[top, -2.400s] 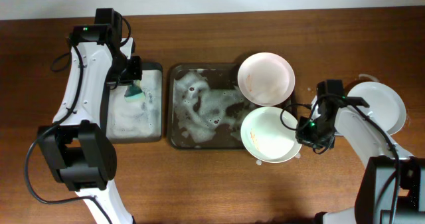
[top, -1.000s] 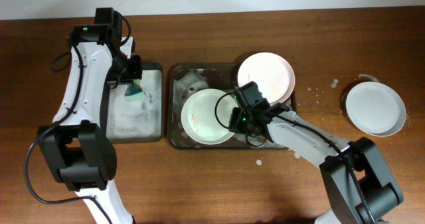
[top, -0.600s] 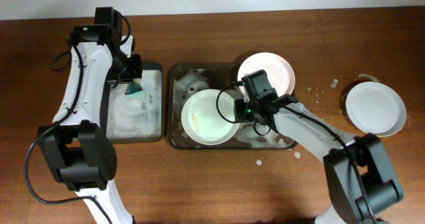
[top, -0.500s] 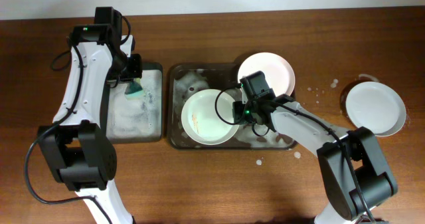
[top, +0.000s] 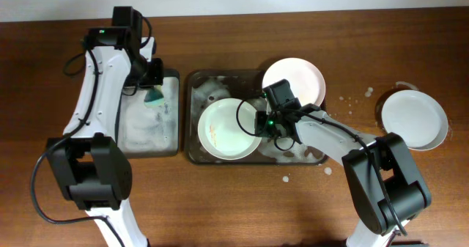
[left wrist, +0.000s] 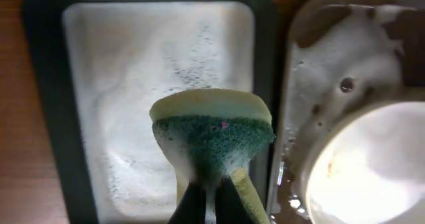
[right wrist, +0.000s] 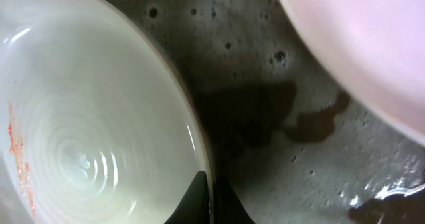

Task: Clean dirty plates on tray and stack at the side
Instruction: 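Bring the sponge in the left gripper over the cream plate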

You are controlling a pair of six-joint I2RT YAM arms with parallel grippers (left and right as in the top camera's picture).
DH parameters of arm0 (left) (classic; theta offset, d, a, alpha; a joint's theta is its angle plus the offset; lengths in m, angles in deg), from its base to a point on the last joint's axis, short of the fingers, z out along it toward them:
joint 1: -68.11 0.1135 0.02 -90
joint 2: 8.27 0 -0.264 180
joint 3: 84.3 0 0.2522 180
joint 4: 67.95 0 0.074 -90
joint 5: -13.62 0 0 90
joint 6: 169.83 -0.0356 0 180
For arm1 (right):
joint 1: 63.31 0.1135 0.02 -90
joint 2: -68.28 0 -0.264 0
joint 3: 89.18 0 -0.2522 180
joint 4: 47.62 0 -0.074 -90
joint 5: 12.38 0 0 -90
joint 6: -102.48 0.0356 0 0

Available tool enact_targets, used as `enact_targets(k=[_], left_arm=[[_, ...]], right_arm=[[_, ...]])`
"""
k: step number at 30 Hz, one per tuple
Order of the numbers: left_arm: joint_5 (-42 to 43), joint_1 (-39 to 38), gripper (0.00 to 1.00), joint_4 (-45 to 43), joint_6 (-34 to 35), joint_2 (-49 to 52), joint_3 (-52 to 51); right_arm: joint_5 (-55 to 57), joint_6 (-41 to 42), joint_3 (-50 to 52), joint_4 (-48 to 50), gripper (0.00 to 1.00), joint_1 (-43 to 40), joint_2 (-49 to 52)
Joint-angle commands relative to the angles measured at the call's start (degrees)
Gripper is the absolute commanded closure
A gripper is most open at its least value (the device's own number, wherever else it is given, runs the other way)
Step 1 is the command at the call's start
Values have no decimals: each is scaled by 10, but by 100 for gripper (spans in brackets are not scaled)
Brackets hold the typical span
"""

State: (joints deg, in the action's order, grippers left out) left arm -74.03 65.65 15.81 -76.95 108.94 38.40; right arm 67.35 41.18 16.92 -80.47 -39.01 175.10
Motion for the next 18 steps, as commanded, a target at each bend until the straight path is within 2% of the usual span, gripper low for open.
enact_targets(k=[1,4,11,15,18], left_arm=[[44,-35,99,-1,8,-11,-3],[43,-83,99,-5,45,0,-15],[43,-192,99,-132,55,2,-161],[29,-227,99,-196,52,2,-201],[9,-234,99,-209,52,2,-219]], right_arm=[[-12,59,-3,-18,96,0,7],[-11,75,-3,-18,96,0,7],[-11,78,-3,-16,96,0,7],[-11,78,-3,-16,96,0,7],[-11,78,-3,-17,96,0,7]])
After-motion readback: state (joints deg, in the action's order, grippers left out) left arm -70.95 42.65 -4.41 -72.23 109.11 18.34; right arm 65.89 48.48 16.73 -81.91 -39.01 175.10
